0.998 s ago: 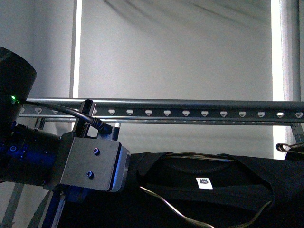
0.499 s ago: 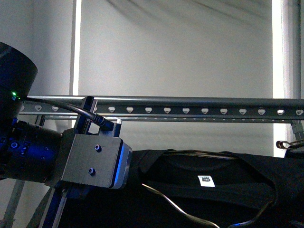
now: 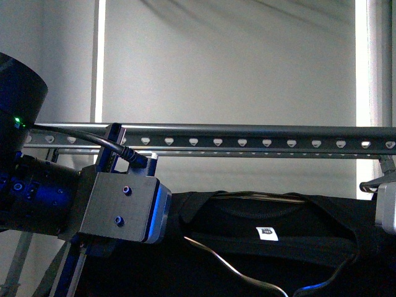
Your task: Hang clothes on hanger
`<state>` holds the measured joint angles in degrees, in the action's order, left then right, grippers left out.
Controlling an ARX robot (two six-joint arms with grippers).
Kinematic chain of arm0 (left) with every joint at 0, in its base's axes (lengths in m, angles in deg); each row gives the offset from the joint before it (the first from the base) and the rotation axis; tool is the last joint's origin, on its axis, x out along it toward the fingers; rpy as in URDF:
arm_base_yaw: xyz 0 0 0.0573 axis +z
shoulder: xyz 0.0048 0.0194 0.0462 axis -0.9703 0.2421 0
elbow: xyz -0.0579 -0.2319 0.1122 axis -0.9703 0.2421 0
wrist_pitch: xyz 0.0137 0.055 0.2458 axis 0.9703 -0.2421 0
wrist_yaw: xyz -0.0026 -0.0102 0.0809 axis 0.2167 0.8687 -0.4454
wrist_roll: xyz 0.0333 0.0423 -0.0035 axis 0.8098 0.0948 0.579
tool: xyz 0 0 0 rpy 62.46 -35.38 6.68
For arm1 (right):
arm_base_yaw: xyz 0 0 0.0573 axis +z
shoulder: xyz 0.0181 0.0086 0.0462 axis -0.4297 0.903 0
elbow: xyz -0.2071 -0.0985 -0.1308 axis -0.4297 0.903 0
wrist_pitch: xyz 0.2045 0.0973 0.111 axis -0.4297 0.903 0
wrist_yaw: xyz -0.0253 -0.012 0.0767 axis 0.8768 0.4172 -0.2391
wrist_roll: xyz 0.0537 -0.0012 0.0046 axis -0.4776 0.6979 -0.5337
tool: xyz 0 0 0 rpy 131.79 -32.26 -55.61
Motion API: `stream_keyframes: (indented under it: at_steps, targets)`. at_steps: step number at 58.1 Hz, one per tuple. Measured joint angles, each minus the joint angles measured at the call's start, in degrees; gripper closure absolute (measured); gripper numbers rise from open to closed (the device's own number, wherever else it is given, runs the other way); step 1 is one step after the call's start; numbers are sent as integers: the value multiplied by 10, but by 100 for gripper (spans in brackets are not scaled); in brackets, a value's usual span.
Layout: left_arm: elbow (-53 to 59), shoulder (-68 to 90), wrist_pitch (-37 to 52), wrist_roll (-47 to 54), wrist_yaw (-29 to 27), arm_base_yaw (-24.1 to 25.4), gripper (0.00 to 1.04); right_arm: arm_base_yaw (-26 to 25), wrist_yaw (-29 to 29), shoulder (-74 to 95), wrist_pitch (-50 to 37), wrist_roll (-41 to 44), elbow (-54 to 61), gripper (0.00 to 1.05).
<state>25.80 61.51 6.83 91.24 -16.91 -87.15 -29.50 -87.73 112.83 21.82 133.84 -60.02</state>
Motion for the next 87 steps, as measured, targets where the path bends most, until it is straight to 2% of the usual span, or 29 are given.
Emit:
stream_keyframes:
  at_steps: [3,10,23,27,33,41,44,46,48,51,52,53,54,55,56,59,65,68,75,79,84,87]
  targets:
    - [0,0,0,0,0,0,101,4,5,3,-5,0,0,37]
    - [0,0,0,0,0,0,100,10,11,8,-5,0,-3,62]
    - [-4,-1,2,0,5,0,63,2,4,9,-5,-17,-1,97]
    - [-4,-1,2,0,5,0,54,-2,1,9,-7,-23,2,102]
    - [-4,-1,3,0,5,0,32,-16,-4,9,-11,-36,16,102]
    - [-4,-1,3,0,5,0,11,-30,-3,9,-12,-56,36,102]
    - [2,-1,32,-40,1,2,5,-34,-1,8,-12,-64,43,102]
    - [9,-1,75,-116,-11,4,5,-37,3,7,-10,-71,48,102]
    - [9,2,136,-246,-38,11,7,-42,11,4,-6,-86,56,102]
    - [-3,3,182,-436,-94,26,6,-47,24,-3,4,-111,62,102]
    - [-6,3,185,-467,-106,30,6,-48,27,-4,5,-116,63,102]
    - [-14,5,189,-544,-131,36,7,-50,32,-7,9,-128,65,102]
    - [-18,5,190,-559,-144,40,7,-51,34,-8,11,-133,65,102]
    - [-26,7,191,-630,-173,47,7,-53,37,-11,17,-140,67,102]
    - [-30,8,192,-644,-187,51,7,-54,41,-12,20,-147,67,102]
    - [-58,15,183,-824,-288,80,7,-59,61,-23,35,-182,73,102]
    - [-79,18,149,-998,-429,123,7,-64,114,-40,94,-249,72,102]
    - [-78,16,147,-1034,-466,135,7,-67,138,-47,136,-281,68,102]
    - [-41,-12,214,-1056,-475,138,7,-73,153,-63,207,-334,56,102]
    - [-18,-44,243,-1064,-461,133,7,-73,158,-74,227,-356,45,102]
    - [14,-132,101,-1012,-343,120,25,-76,172,-82,234,-372,23,102]
    - [66,-176,94,-996,-330,113,34,-79,180,-82,239,-380,7,102]
